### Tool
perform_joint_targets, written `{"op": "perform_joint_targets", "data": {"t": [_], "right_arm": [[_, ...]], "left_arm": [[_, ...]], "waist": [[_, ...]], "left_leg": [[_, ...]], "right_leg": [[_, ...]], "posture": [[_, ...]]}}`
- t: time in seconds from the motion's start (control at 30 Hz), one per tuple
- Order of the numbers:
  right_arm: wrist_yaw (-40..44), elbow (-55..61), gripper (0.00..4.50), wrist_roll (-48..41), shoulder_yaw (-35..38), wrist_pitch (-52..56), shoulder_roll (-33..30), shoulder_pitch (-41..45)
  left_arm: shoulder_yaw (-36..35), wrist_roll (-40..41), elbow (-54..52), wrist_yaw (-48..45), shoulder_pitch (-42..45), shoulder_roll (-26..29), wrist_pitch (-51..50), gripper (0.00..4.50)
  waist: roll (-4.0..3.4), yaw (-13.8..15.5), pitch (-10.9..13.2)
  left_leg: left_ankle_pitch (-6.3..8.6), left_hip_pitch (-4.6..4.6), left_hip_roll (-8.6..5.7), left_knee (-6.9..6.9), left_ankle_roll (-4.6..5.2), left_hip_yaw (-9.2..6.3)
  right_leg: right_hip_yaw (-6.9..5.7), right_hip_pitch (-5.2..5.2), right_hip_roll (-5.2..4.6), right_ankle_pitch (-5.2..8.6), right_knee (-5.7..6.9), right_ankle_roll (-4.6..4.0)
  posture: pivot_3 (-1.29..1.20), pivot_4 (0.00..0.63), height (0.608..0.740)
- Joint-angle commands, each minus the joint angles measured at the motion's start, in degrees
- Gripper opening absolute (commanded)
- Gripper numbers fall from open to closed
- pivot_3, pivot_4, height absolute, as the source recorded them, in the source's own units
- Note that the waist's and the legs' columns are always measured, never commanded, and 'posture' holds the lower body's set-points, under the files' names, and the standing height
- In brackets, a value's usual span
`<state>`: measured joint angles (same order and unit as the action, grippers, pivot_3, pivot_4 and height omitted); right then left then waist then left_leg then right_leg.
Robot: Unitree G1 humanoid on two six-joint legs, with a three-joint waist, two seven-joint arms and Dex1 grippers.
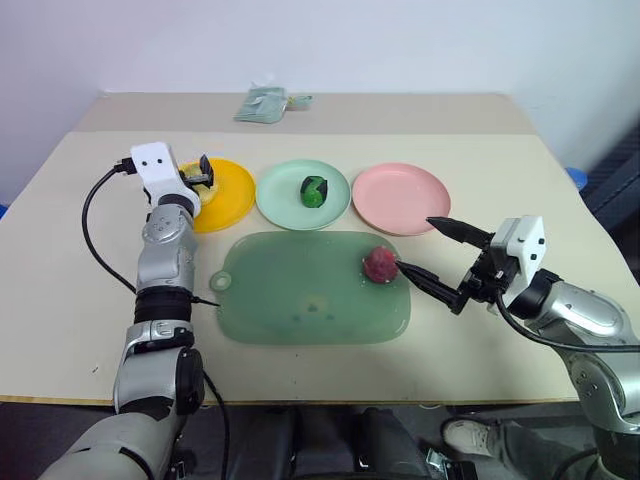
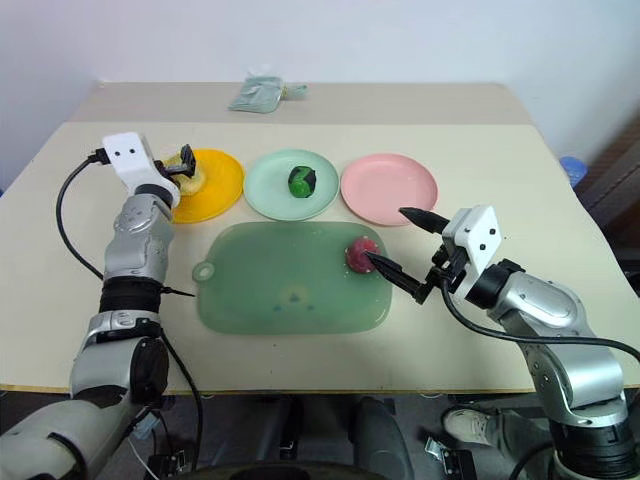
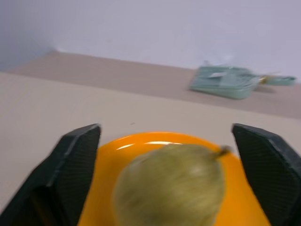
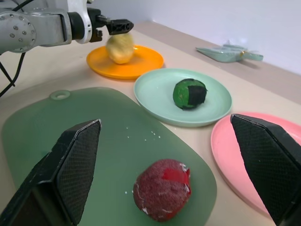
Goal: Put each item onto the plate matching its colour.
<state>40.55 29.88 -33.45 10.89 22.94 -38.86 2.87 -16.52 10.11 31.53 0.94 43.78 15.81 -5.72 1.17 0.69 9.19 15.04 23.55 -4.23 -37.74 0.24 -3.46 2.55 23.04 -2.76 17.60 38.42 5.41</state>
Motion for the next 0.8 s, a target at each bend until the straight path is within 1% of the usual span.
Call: {"op": "perform_joint_targets", "data": {"t": [0.03,0.1,0.17,0.23,0.27,0.37,0.47,0.53,0.67,0.8], "right_arm": [[-1.31,1.85,4.5,-0.68,-0.53,1.24,0.56,2.19],[-2.33,2.81,4.5,-1.53,-1.45,3.18,0.8,3.1],[-4.27,3.06,4.5,-1.57,-3.47,5.76,1.67,4.75],[-6.1,2.34,4.5,-0.86,-5.45,7.78,2.87,6.31],[-6.59,2.2,4.5,-0.61,-5.88,8.36,3.27,6.66],[-8.62,-1.78,4.5,1.93,-9.11,9.62,5.81,8.6],[-8.91,-5.98,4.5,4.74,-11.5,8.31,7.82,9.17],[-8.57,-8.81,4.5,6.64,-12.73,6.74,8.77,9.5],[-7.4,-14.05,4.5,9.74,-14.07,3.94,9.89,9.91],[-5.74,-18.75,4.5,11.68,-14.81,1.96,10.65,10.33]], "left_arm": [[0.31,2.55,-7.89,-4.63,-1.81,0.6,-0.04,4.46],[0.61,5.47,-14.66,-9.06,-5.09,0.87,-2.01,4.46],[1.69,9.66,-25.2,-16.13,-11.5,2.68,-5.36,4.46],[2.34,16.44,-33.76,-26.13,-17.91,4.7,-7.3,4.46],[2.39,18.75,-36.28,-28.8,-19.86,5.49,-8.46,4.46],[0.28,26.52,-44.28,-42.64,-30.09,14.15,-13.54,4.46],[-2.03,30.93,-46.89,-51.92,-35.62,20.65,-15.0,4.46],[-2.96,32.59,-47.42,-56.26,-37.81,23.66,-15.54,4.46],[-3.69,32.81,-47.3,-60.27,-39.47,26.81,-15.19,4.46],[-3.99,32.45,-47.77,-60.48,-40.07,27.22,-14.96,4.46]], "waist": [[0.0,-0.29,0.0],[0.0,-0.33,0.0],[-0.03,-0.51,-0.02],[-0.07,-0.95,-0.04],[-0.07,-1.06,-0.04],[-0.11,-1.41,-0.07],[-0.15,-1.29,-0.09],[-0.16,-1.13,-0.09],[-0.2,-0.93,-0.07],[-0.23,-1.32,-0.08]], "left_leg": [[0.0,0.0,0.0,0.01,-0.01,0.0],[-0.05,0.0,0.01,0.03,-0.08,0.02],[-0.07,0.0,0.02,0.06,-0.12,0.03],[-0.07,0.0,0.03,0.09,-0.14,0.03],[-0.08,0.0,0.03,0.11,-0.15,0.03],[-0.04,-0.01,0.06,0.12,-0.08,0.01],[0.04,-0.05,0.05,0.23,0.06,0.02],[0.05,-0.05,0.04,0.29,0.08,0.02],[0.05,-0.06,0.02,0.29,0.09,0.02],[0.05,-0.08,0.02,0.39,0.09,0.02]], "right_leg": [[0.01,0.03,0.0,0.0,0.03,0.0],[0.03,0.07,0.0,0.0,0.08,0.0],[0.05,0.08,0.0,0.0,0.07,0.0],[0.07,0.09,0.0,0.0,0.06,-0.01],[0.08,0.1,-0.01,0.01,0.06,-0.02],[0.06,0.06,-0.02,0.01,0.04,-0.03],[0.07,0.06,-0.03,0.02,-0.01,-0.05],[0.05,0.06,-0.04,0.02,-0.06,-0.06],[0.04,0.03,-0.07,0.01,-0.14,-0.06],[0.04,0.04,-0.06,0.01,-0.14,-0.06]], "posture": [[0.0,0.15,0.74],[0.0,0.15,0.74],[0.0,0.15,0.74],[0.0,0.15,0.74],[0.0,0.15,0.74],[0.0,0.15,0.74],[0.0,0.15,0.74],[0.0,0.15,0.74],[0.0,0.15,0.74],[0.0,0.15,0.74]]}}
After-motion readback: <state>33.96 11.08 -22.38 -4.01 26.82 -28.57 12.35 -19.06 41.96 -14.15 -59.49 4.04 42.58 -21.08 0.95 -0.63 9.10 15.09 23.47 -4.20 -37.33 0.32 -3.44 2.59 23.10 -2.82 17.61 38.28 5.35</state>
